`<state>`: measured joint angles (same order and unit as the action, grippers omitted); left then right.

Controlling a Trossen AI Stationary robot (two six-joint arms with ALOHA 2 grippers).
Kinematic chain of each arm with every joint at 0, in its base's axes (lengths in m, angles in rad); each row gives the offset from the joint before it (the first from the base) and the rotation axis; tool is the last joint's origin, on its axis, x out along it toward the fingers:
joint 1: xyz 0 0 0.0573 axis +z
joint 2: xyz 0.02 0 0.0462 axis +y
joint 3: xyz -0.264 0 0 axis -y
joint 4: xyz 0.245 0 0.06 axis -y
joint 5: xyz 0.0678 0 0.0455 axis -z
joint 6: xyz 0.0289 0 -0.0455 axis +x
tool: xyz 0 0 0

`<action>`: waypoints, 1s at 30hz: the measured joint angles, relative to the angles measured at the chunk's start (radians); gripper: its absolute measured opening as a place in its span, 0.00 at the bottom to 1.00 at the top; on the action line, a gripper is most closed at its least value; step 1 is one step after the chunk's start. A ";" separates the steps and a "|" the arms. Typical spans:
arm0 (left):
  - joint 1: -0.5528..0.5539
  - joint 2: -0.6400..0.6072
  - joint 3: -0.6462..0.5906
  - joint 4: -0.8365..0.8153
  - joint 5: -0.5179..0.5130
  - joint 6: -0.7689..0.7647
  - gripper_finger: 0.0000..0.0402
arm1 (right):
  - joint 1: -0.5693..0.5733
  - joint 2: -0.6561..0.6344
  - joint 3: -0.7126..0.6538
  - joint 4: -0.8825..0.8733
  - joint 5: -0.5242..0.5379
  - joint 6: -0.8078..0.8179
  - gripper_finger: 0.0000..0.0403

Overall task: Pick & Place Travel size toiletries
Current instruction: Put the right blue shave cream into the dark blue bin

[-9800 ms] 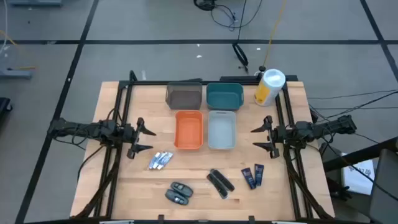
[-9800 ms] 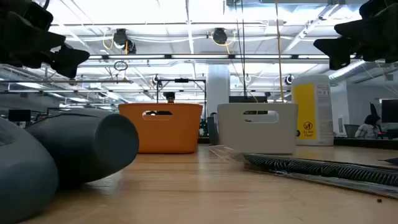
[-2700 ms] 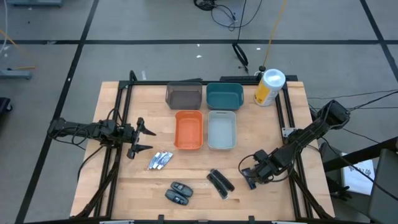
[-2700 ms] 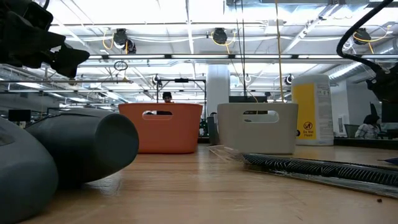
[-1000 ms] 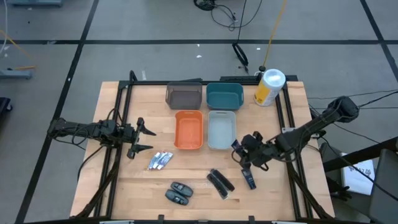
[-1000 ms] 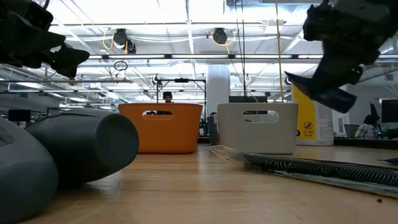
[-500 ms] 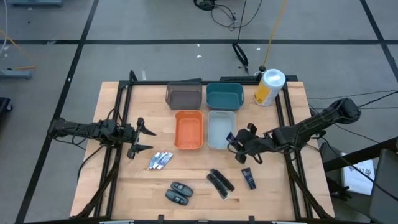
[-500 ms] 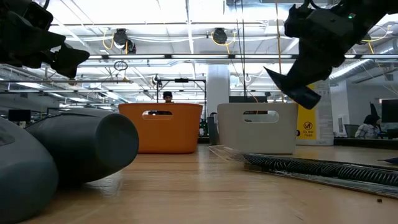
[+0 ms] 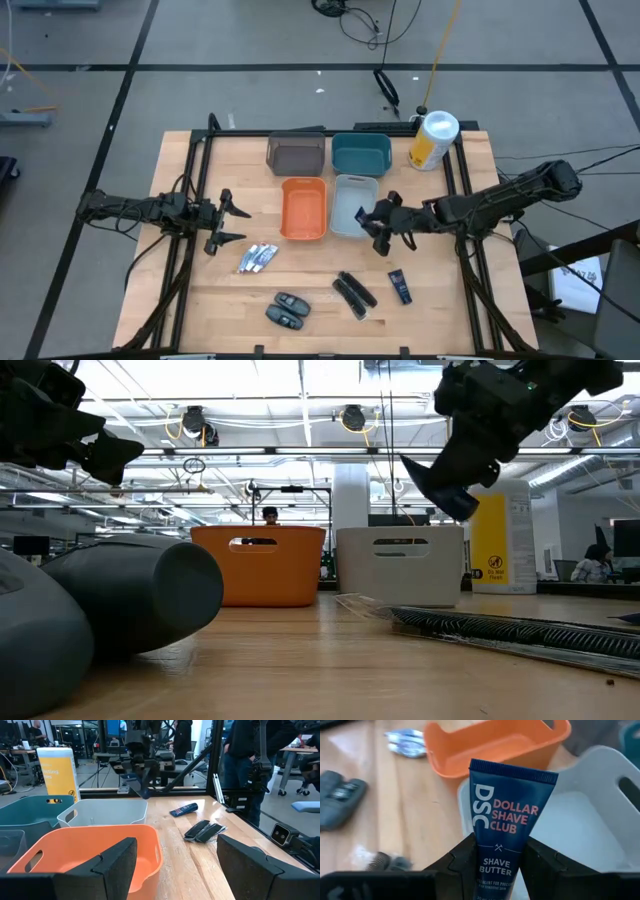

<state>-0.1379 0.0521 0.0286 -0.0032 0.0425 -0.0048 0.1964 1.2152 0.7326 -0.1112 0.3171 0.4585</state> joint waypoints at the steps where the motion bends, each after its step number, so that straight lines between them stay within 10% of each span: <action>1: 0.000 0.000 0.000 0.000 0.000 0.000 0.68 | -0.006 0.000 0.000 0.013 -0.009 -0.016 0.30; 30: 0.000 0.000 0.000 0.000 0.000 0.000 0.68 | -0.491 0.000 0.000 0.333 -0.009 -0.340 0.30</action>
<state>-0.1379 0.0521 0.0284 -0.0032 0.0425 -0.0048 -0.2942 1.2155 0.7326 0.2217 0.3085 0.1184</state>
